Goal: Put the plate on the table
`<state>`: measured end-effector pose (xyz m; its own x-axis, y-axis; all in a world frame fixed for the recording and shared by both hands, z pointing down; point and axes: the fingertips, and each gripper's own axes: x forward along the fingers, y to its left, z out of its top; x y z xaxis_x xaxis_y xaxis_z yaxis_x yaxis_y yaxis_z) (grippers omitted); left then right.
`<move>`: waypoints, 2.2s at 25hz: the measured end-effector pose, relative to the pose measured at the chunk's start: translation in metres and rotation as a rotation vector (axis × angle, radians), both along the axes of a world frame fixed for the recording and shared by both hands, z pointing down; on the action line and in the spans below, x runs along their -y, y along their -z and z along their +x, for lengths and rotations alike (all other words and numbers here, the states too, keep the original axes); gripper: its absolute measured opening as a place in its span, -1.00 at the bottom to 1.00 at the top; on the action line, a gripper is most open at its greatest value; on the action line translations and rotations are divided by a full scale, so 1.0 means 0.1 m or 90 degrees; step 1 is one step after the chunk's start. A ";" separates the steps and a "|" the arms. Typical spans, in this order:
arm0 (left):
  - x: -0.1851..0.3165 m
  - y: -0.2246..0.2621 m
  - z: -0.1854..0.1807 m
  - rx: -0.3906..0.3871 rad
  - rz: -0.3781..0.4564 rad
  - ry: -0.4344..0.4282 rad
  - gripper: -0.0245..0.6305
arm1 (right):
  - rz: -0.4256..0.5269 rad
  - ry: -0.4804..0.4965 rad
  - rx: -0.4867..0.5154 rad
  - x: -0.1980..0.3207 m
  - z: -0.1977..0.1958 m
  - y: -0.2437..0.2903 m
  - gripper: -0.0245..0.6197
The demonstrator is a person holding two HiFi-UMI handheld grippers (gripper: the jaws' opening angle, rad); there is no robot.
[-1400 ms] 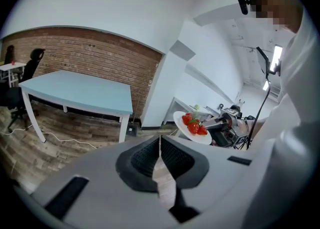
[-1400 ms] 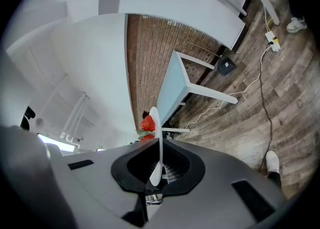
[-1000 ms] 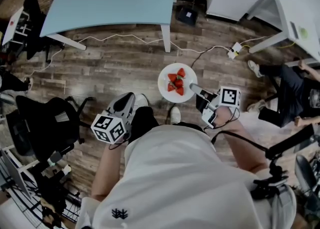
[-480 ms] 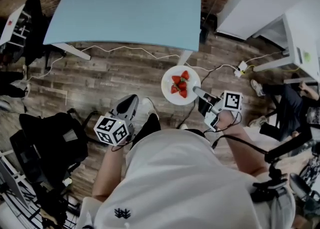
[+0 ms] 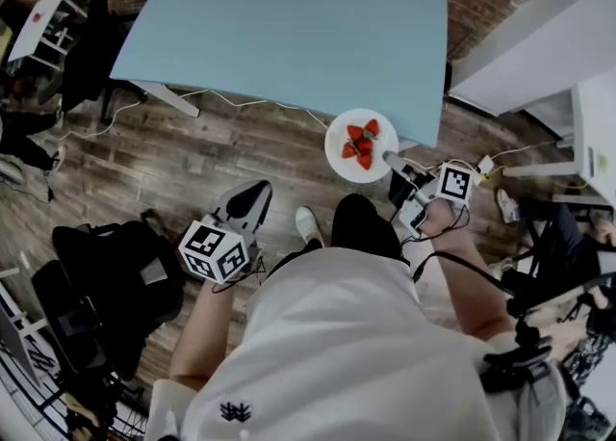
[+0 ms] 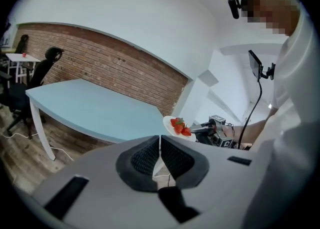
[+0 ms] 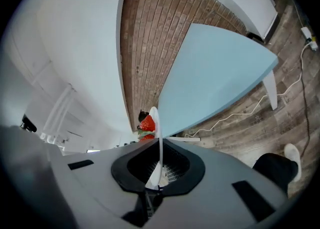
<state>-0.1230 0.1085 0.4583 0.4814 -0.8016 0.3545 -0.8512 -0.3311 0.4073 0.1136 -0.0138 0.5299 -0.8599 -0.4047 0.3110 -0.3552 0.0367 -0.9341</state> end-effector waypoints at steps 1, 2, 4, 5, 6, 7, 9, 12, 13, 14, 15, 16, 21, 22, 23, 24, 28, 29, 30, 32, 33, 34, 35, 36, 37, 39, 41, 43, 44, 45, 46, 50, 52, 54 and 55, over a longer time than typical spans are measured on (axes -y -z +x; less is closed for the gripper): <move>0.04 0.01 -0.07 -0.005 0.002 0.008 -0.89 | 0.000 0.000 -0.001 0.12 -0.08 0.00 -0.88; 0.08 -0.01 -0.14 -0.012 0.001 0.017 -0.89 | 0.000 0.000 -0.002 0.24 -0.16 -0.02 -0.88; 0.15 -0.06 -0.28 -0.021 -0.007 0.033 -0.89 | -0.003 0.003 -0.004 0.51 -0.35 -0.08 -0.88; 0.20 -0.08 -0.34 -0.021 -0.012 0.039 -0.88 | -0.005 0.005 -0.005 0.65 -0.44 -0.13 -0.88; 0.26 -0.09 -0.40 -0.018 -0.015 0.043 -0.89 | -0.008 0.006 -0.006 0.80 -0.51 -0.17 -0.88; 0.33 -0.10 -0.46 -0.014 -0.018 0.049 -0.89 | -0.011 0.005 -0.004 0.95 -0.59 -0.20 -0.88; 0.53 -0.10 -0.58 -0.010 -0.024 0.067 -0.89 | -0.020 0.000 0.002 1.29 -0.71 -0.26 -0.88; 0.87 -0.06 -0.71 -0.012 -0.031 0.096 -0.89 | -0.028 -0.007 -0.003 1.84 -0.85 -0.37 -0.88; 0.98 -0.03 -0.74 -0.010 -0.032 0.102 -0.89 | -0.029 -0.007 -0.008 2.02 -0.89 -0.42 -0.88; 1.10 0.00 -0.76 -0.005 -0.031 0.106 -0.89 | -0.031 -0.007 -0.011 2.20 -0.94 -0.47 -0.88; 1.22 0.03 -0.78 0.001 -0.031 0.110 -0.89 | -0.034 -0.006 -0.013 2.37 -0.98 -0.52 -0.88; 1.36 0.06 -0.80 0.006 -0.030 0.117 -0.89 | -0.039 -0.005 -0.014 2.53 -1.01 -0.57 -0.88; 1.93 0.16 -0.89 0.016 -0.042 0.154 -0.89 | -0.060 0.011 -0.013 3.25 -1.20 -0.79 -0.88; 2.01 0.19 -0.92 0.017 -0.050 0.161 -0.89 | -0.062 0.016 -0.015 3.36 -1.26 -0.84 -0.88; 2.07 0.22 -0.96 0.020 -0.059 0.167 -0.89 | -0.066 0.021 -0.018 3.45 -1.33 -0.89 -0.88; 2.12 0.23 -0.99 0.024 -0.065 0.171 -0.89 | -0.071 0.026 -0.019 3.53 -1.40 -0.94 -0.88; 2.29 0.21 -1.01 0.034 -0.065 0.183 -0.89 | -0.079 0.034 -0.024 3.79 -1.50 -1.12 -0.88; 2.34 0.21 -1.00 0.034 -0.064 0.187 -0.89 | -0.081 0.036 -0.027 3.85 -1.52 -1.16 -0.88; 2.39 0.21 -1.00 0.034 -0.064 0.191 -0.89 | -0.083 0.038 -0.030 3.89 -1.54 -1.21 -0.88; 2.46 0.19 -1.01 0.035 -0.067 0.195 -0.89 | -0.088 0.041 -0.034 3.96 -1.59 -1.28 -0.88; 2.48 0.19 -1.01 0.037 -0.070 0.195 -0.89 | -0.089 0.042 -0.035 3.98 -1.61 -1.32 -0.88; 2.50 0.18 -1.01 0.039 -0.075 0.194 -0.89 | -0.089 0.043 -0.035 4.00 -1.63 -1.36 -0.88; 2.51 0.17 -1.02 0.040 -0.079 0.193 -0.89 | -0.090 0.043 -0.037 4.02 -1.65 -1.39 -0.88; 2.52 0.16 -1.03 0.042 -0.081 0.192 -0.89 | -0.093 0.040 -0.042 4.03 -1.67 -1.40 -0.88; 2.52 0.14 -1.04 0.042 -0.082 0.192 -0.89 | -0.099 0.037 -0.048 4.02 -1.68 -1.40 -0.88; 2.53 0.13 -1.07 0.040 -0.087 0.193 -0.89 | -0.102 0.039 -0.053 4.02 -1.70 -1.44 -0.88; 2.56 0.12 -1.07 0.037 -0.088 0.192 -0.89 | -0.089 0.049 -0.051 4.07 -1.73 -1.51 -0.88; 2.59 0.12 -1.07 0.038 -0.087 0.185 -0.88 | -0.083 0.048 -0.051 4.12 -1.74 -1.56 -0.88; 2.59 0.11 -1.07 0.036 -0.087 0.183 -0.88 | -0.085 0.044 -0.054 4.12 -1.73 -1.58 -0.88; 2.59 0.11 -1.08 0.034 -0.089 0.182 -0.89 | -0.089 0.040 -0.057 4.12 -1.73 -1.59 -0.88; 2.59 0.11 -1.08 0.033 -0.093 0.182 -0.89 | -0.095 0.037 -0.061 4.10 -1.73 -1.60 -0.87; 2.62 0.11 -1.09 0.030 -0.104 0.181 -0.89 | -0.103 0.033 -0.081 4.09 -1.72 -1.62 -0.87; 2.63 0.10 -1.08 0.026 -0.104 0.178 -0.89 | -0.102 0.033 -0.093 4.10 -1.71 -1.64 -0.87; 2.64 0.09 -1.06 0.023 -0.105 0.175 -0.89 | -0.101 0.033 -0.106 4.10 -1.70 -1.63 -0.87; 2.63 0.08 -1.05 0.022 -0.106 0.175 -0.89 | -0.097 0.035 -0.111 4.11 -1.70 -1.63 -0.87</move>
